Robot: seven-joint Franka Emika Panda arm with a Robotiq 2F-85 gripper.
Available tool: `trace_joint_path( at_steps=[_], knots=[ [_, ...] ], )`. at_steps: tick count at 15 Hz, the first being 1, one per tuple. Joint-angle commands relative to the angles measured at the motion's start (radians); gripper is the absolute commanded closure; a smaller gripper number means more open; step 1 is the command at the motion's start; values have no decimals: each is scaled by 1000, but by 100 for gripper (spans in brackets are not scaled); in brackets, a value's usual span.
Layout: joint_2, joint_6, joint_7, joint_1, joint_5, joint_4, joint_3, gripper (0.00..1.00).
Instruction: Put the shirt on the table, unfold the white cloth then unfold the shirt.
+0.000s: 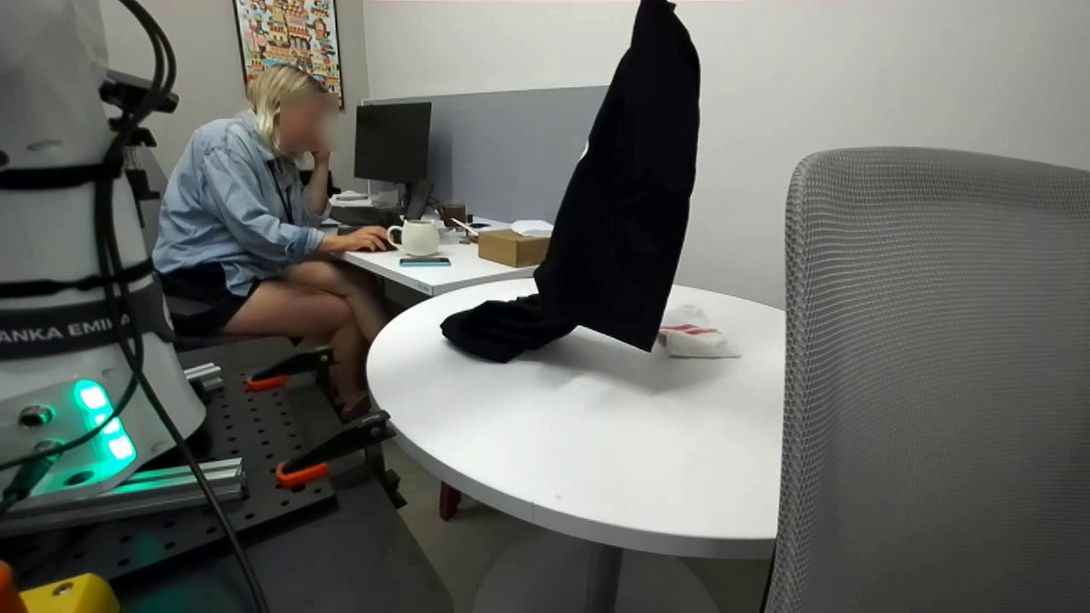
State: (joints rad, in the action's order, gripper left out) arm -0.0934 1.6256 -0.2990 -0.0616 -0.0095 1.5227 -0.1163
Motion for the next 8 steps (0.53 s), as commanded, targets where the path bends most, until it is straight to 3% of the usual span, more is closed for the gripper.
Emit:
trace_joint_path(
  at_steps=[1, 8],
  knots=[
    [-145, -57, 28, -40, -28, -154, -2, 99],
    [-355, -132, 48, -153, -20, -382, -32, 99]
  ],
)
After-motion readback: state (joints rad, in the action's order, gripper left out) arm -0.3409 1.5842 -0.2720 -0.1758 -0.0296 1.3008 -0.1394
